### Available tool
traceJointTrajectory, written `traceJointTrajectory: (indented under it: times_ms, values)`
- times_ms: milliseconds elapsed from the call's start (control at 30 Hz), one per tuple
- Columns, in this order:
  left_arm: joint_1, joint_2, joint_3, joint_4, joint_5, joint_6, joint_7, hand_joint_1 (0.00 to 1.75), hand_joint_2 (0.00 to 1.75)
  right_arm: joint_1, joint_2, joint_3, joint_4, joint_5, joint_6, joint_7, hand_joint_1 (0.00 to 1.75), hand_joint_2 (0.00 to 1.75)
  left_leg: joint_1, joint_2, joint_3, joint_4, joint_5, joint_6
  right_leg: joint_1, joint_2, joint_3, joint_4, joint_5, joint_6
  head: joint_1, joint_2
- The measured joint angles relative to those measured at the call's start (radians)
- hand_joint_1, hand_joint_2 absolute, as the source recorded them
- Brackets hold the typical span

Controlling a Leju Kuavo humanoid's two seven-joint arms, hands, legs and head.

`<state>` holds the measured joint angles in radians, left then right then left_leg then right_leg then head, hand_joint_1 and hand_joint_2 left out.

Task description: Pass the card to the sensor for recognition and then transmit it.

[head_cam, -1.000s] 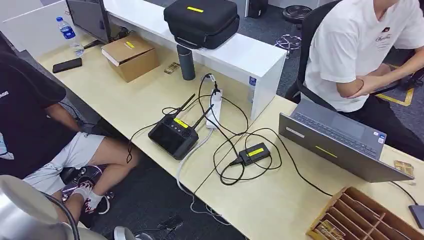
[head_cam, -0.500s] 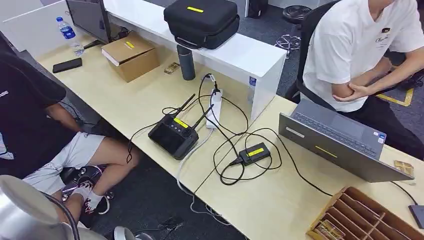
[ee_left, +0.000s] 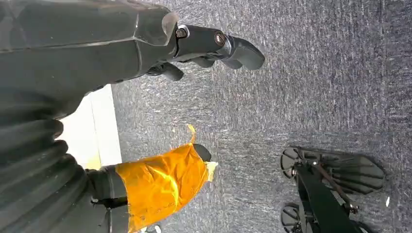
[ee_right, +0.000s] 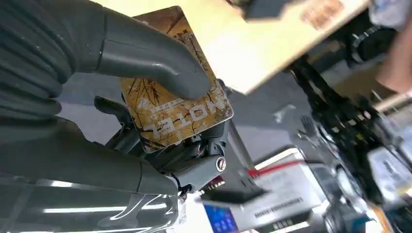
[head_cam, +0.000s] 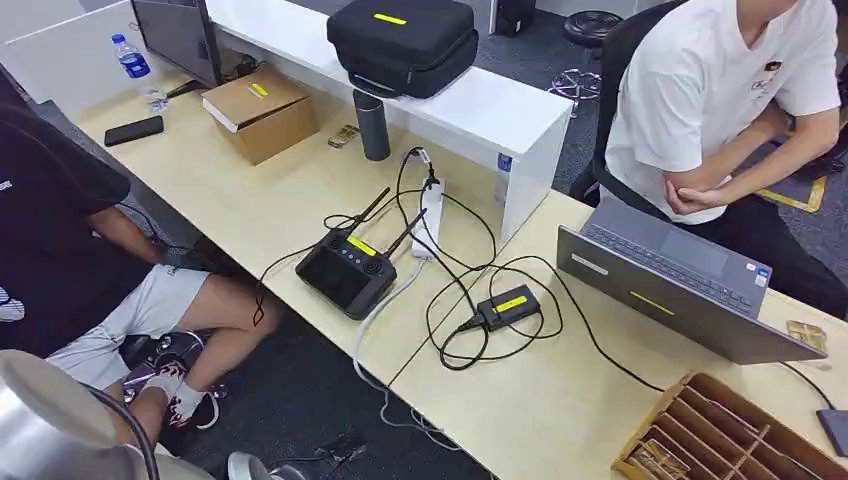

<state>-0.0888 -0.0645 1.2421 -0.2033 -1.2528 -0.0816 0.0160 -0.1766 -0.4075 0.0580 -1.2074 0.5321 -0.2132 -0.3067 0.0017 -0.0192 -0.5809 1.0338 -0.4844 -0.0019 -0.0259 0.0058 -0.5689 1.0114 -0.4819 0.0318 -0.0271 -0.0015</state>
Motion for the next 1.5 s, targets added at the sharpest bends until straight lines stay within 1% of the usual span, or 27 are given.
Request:
traceJointTrajectory:
  times_ms: [167,267,333,367,433,567,667,733,833,1067,1267,1433,1467,1500]
  values:
    - [-0.001,0.007,0.0,0.0,-0.005,-0.006,-0.008,0.0,1.75,-0.131,-0.03,0.055,-0.088,-0.015,0.018,0.06,1.75,1.75,0.0,0.001,0.001,0.0,0.0,-0.001,0.0,0.001,0.0,0.0,0.0,0.0,0.0,0.0]
    - [0.001,0.008,0.0,0.0,-0.016,-0.009,-0.008,0.0,1.75,-0.213,-0.044,0.094,-0.109,0.001,0.011,0.082,1.75,1.75,0.0,0.0,-0.001,0.0,0.001,-0.001,0.0,0.0,0.0,0.001,0.0,0.0,0.0,0.0]
    - [0.0,0.008,0.0,0.0,-0.028,-0.009,-0.009,0.0,1.75,-0.307,-0.044,0.138,-0.105,0.024,0.016,0.122,1.75,1.75,0.0,0.003,-0.001,0.0,0.002,-0.002,0.0,0.003,-0.003,0.003,0.001,-0.002,0.0,0.0]
    - [-0.004,0.01,0.0,0.0,-0.035,-0.01,-0.01,0.0,1.75,-0.372,-0.043,0.171,-0.095,0.033,0.022,0.146,1.75,1.75,0.0,0.005,-0.001,0.0,0.002,-0.002,0.0,0.005,-0.004,0.003,0.002,-0.003,0.0,0.0]
    - [-0.007,0.011,0.0,0.0,-0.042,-0.012,-0.015,0.0,1.75,-0.467,-0.037,0.223,-0.072,0.045,0.026,0.179,1.75,1.75,0.0,0.005,-0.001,0.0,0.002,-0.003,0.001,0.005,-0.003,0.003,0.002,-0.003,0.001,0.0]
    - [-0.007,0.013,0.0,0.0,-0.058,-0.014,-0.018,0.0,1.75,-0.613,0.01,0.329,-0.005,0.073,0.011,0.23,1.75,1.75,0.001,0.004,-0.001,0.0,0.004,-0.004,0.002,0.004,-0.004,0.003,0.003,-0.004,0.0,0.0]
    - [-0.008,0.013,0.0,0.0,-0.071,-0.014,-0.021,0.0,1.75,-0.686,0.057,0.392,0.046,0.09,-0.014,0.263,1.75,1.75,0.001,0.004,-0.002,0.0,0.004,-0.006,0.003,0.004,-0.004,0.003,0.004,-0.005,0.0,0.0]
    - [-0.009,0.013,0.0,0.0,-0.08,-0.014,-0.024,0.0,1.75,-0.73,0.097,0.436,0.092,0.103,-0.031,0.287,1.75,1.75,0.002,0.004,-0.002,0.0,0.005,-0.006,0.003,0.004,-0.005,0.004,0.003,-0.005,0.0,0.0]
    - [-0.01,0.012,-0.001,0.0,-0.093,-0.013,-0.027,0.0,1.75,-0.784,0.143,0.481,0.152,0.12,-0.043,0.307,1.75,1.75,0.002,0.003,-0.002,0.0,0.005,-0.007,0.004,0.004,-0.005,0.004,0.003,-0.005,0.0,0.0]
    - [-0.013,0.011,-0.019,0.0,-0.113,-0.01,-0.027,0.0,1.75,-0.865,0.204,0.549,0.275,0.171,-0.052,0.332,1.75,1.75,0.002,0.003,-0.002,0.0,0.005,-0.007,0.004,0.004,-0.005,0.004,0.004,-0.006,0.0,0.0]
    - [-0.018,0.01,-0.033,0.0,-0.124,-0.008,-0.027,0.0,1.75,-0.894,0.237,0.577,0.339,0.187,-0.061,0.338,1.75,1.75,0.002,0.003,-0.003,0.0,0.005,-0.007,0.004,0.003,-0.005,0.003,0.004,-0.006,0.0,0.0]
    - [-0.023,0.008,-0.054,0.001,-0.134,-0.013,-0.03,0.0,1.75,-0.934,0.29,0.608,0.42,0.215,-0.076,0.338,1.75,1.75,0.002,0.004,-0.002,0.0,0.005,-0.007,0.004,0.004,-0.006,0.004,0.004,-0.006,0.0,0.0]
    - [-0.025,0.007,-0.054,0.001,-0.134,-0.015,-0.031,0.0,1.75,-0.939,0.299,0.611,0.427,0.219,-0.076,0.338,0.0,1.75,0.002,0.004,-0.002,0.0,0.005,-0.007,0.004,0.004,-0.006,0.004,0.004,-0.007,0.0,0.0]
    - [-0.025,0.006,-0.055,0.001,-0.134,-0.016,-0.032,0.0,1.75,-0.943,0.309,0.614,0.431,0.22,-0.076,0.338,0.0,1.75,0.002,0.004,-0.002,0.0,0.005,-0.007,0.004,0.004,-0.006,0.004,0.005,-0.007,0.0,0.0]
